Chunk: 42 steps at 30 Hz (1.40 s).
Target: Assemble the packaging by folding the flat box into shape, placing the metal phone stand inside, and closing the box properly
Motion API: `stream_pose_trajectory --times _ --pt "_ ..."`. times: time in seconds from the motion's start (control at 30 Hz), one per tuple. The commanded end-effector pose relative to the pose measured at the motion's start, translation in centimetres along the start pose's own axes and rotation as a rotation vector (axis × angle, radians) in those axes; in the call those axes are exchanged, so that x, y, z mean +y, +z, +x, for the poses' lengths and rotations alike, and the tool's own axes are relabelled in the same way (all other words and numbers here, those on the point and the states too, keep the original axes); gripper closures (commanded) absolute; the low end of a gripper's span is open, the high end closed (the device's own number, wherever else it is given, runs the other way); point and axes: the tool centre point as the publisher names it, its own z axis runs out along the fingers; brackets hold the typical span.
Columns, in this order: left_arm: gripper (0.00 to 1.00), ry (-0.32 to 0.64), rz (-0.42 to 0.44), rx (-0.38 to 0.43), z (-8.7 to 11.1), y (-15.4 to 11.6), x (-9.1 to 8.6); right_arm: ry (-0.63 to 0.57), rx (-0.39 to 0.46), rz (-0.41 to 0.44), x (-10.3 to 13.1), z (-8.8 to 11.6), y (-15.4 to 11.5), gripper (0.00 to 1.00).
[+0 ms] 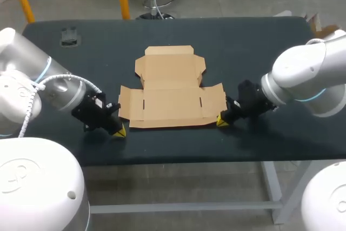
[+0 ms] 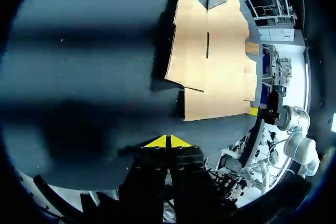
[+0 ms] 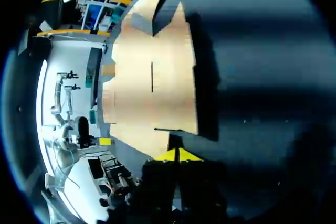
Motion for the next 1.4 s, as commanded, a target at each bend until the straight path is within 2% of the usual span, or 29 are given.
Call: stream_pose_trajectory --times 0.03,0.6,1.17,1.4 --pt "1.00 -0.005 -0.012 -0.001 -0.2 0.5 -0.4 -0.005 0.008 0.000 0.0 0.1 -0.1 1.00" --pt "1.00 -0.035 -0.043 0.013 -0.3 1.2 -2.1 -0.011 0.010 0.005 0.3 0.2 0.1 1.00" --pt "1.00 0.003 -0.061 0.036 1.1 1.5 -2.8 -0.014 0.002 0.020 0.5 0.4 0.5 1.00" --pt "1.00 0.016 -0.054 0.008 1.8 1.5 -2.9 -0.022 -0.005 0.023 0.5 0.6 0.5 1.00"
